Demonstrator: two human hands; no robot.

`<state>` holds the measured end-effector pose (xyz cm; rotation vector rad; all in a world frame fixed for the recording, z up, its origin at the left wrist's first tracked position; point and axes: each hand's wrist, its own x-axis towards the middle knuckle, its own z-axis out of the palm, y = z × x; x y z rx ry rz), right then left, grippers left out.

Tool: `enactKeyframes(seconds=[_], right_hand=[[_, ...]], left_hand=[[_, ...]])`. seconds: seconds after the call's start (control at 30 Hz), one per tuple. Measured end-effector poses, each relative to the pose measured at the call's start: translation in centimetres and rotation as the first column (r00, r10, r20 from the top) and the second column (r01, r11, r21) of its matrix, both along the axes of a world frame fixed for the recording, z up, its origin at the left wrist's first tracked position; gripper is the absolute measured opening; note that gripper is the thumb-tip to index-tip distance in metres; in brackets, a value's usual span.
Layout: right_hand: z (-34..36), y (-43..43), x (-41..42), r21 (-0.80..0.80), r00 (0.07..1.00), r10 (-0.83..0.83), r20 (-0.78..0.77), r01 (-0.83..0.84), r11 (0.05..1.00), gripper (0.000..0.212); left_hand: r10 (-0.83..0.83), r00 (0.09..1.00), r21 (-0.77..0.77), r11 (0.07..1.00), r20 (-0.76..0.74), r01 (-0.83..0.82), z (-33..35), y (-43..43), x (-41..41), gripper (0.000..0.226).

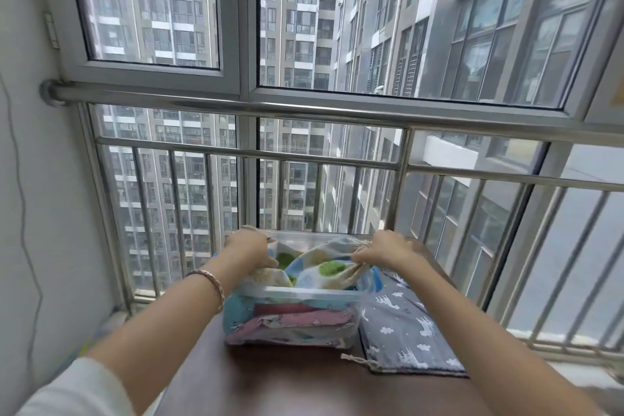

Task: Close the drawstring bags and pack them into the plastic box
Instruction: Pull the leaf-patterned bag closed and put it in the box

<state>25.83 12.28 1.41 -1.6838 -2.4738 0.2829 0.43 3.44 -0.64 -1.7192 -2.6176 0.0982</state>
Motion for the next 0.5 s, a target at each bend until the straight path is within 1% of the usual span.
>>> enactKeyframes(seconds=[0.03, 0.07, 0.1, 0.13, 0.17, 0.2, 0.23, 0.27, 0.3, 0.33, 0.4, 0.43, 0.5], right_hand=[[-0.1, -0.3, -0.3, 0.126, 0.998, 0.044, 0.054, -0.051, 0.991, 0.025], [-0.2, -0.6, -0.7, 0.219, 0.990, 0.119, 0.074, -0.132, 0.967, 0.026], [-0.2, -1.0, -1.2, 0.259, 0.971, 0.217, 0.095, -0.235, 0.937, 0.030], [-0.1, -1.4, -2.0, 0.238, 0.939, 0.313, 0.142, -0.339, 0.910, 0.033], [0.1, -2.1, -2.8, 0.171, 0.903, 0.381, 0.201, -0.415, 0.894, 0.032], [0.1, -2.5, -3.9, 0.085, 0.875, 0.407, 0.261, -0.441, 0.893, 0.030], [-0.1, -2.6, -5.0, 0.025, 0.855, 0.420, 0.302, -0.448, 0.894, 0.026], [-0.3, -2.5, -6.1, -0.021, 0.845, 0.425, 0.326, -0.443, 0.896, 0.023], [-0.6, -2.4, -7.0, -0.070, 0.833, 0.423, 0.355, -0.428, 0.901, 0.021], [-1.4, -2.0, -7.9, -0.124, 0.824, 0.414, 0.386, -0.398, 0.909, 0.026], [-2.7, -1.3, -9.2, -0.225, 0.793, 0.390, 0.468, -0.321, 0.920, 0.042], [-3.2, -1.1, -9.7, -0.260, 0.776, 0.382, 0.502, -0.287, 0.922, 0.045], [-3.5, -0.8, -10.2, -0.294, 0.762, 0.371, 0.531, -0.245, 0.924, 0.042]], left_hand=[[-0.028, 0.996, 0.060, 0.998, -0.079, 0.033, 0.0, 0.1, 0.4, 0.071], [-0.093, 0.988, 0.119, 0.987, -0.124, 0.107, -0.1, 0.4, 0.7, 0.074], [-0.181, 0.977, 0.131, 0.972, -0.115, 0.196, -0.2, 0.7, 0.9, 0.079], [-0.264, 0.963, 0.084, 0.960, -0.049, 0.268, -0.2, 0.8, 1.2, 0.083], [-0.293, 0.955, -0.022, 0.955, 0.053, 0.295, -0.3, 0.9, 1.3, 0.087], [-0.276, 0.956, -0.172, 0.941, 0.100, 0.290, -0.4, 1.2, 1.3, 0.090], [-0.254, 0.965, -0.326, 0.909, 0.060, 0.259, -0.6, 1.3, 1.3, 0.091], [-0.242, 0.970, -0.438, 0.874, -0.015, 0.211, -0.9, 1.4, 1.3, 0.088], [-0.234, 0.969, -0.497, 0.851, -0.076, 0.167, -1.1, 1.4, 1.3, 0.082], [-0.224, 0.969, -0.522, 0.841, -0.105, 0.138, -1.4, 1.5, 1.1, 0.075], [-0.187, 0.976, -0.536, 0.838, -0.113, 0.099, -2.0, 1.5, 0.8, 0.066], [-0.170, 0.979, -0.539, 0.838, -0.113, 0.084, -2.3, 1.5, 0.6, 0.064], [-0.149, 0.981, -0.539, 0.840, -0.120, 0.062, -2.5, 1.3, 0.5, 0.061]])
